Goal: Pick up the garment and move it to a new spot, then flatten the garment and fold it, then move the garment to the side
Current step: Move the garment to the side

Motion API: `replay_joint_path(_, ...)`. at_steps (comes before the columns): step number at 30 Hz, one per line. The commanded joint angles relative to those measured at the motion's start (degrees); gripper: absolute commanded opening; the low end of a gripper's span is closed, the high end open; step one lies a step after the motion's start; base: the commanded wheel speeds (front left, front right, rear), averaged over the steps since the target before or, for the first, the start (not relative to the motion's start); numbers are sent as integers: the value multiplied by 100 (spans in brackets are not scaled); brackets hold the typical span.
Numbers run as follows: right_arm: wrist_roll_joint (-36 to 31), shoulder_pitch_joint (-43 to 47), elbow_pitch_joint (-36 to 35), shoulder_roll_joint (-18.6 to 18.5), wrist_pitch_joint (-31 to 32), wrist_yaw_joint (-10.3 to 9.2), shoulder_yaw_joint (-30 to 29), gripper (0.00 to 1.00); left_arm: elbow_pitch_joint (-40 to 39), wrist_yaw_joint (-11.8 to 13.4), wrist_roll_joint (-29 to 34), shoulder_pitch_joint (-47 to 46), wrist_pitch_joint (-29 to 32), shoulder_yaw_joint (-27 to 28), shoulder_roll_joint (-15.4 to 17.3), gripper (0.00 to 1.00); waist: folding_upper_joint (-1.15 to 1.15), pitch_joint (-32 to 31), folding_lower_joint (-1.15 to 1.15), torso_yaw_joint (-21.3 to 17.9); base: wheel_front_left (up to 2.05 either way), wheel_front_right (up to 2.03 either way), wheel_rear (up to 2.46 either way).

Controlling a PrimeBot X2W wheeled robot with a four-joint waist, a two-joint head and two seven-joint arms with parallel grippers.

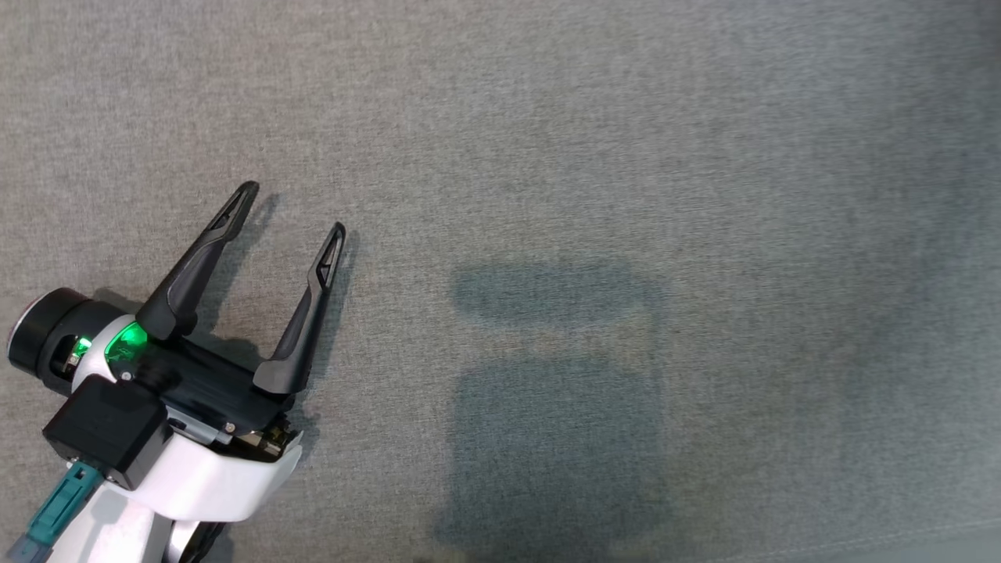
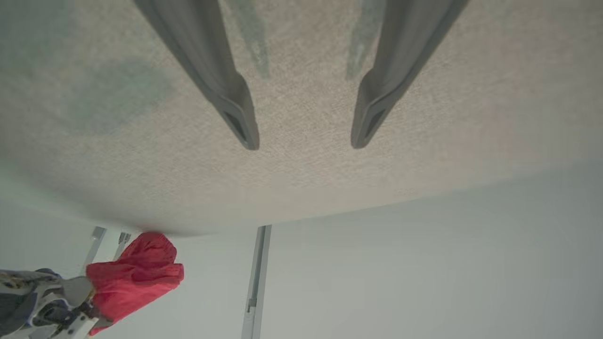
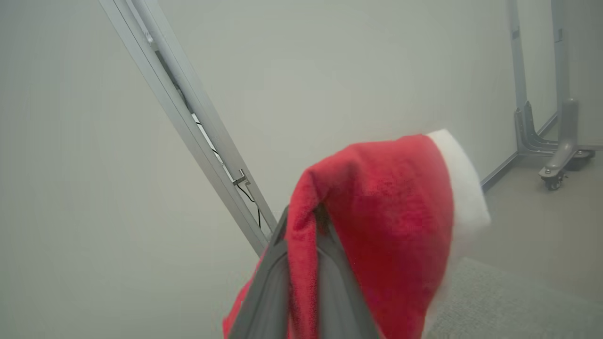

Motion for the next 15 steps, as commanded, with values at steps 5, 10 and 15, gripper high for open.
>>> replay_joint_path(5,-327,252,-224,-14,-34,1,-350,0,-287,-28,-4,-4,-13,261,252,100,0,248,0,-24,0,0,0)
replay_joint_path(10,-254,626,26,138,-34,1,-309,0,-335,-22,42,-22,66,232,333,100,0,114,0,-316,0,0,0)
replay_joint_path(15,-300,933,417,119,-34,1,-381,0,-384,3,53,7,167,200,371,100,0,-44,0,-572,0,0,0)
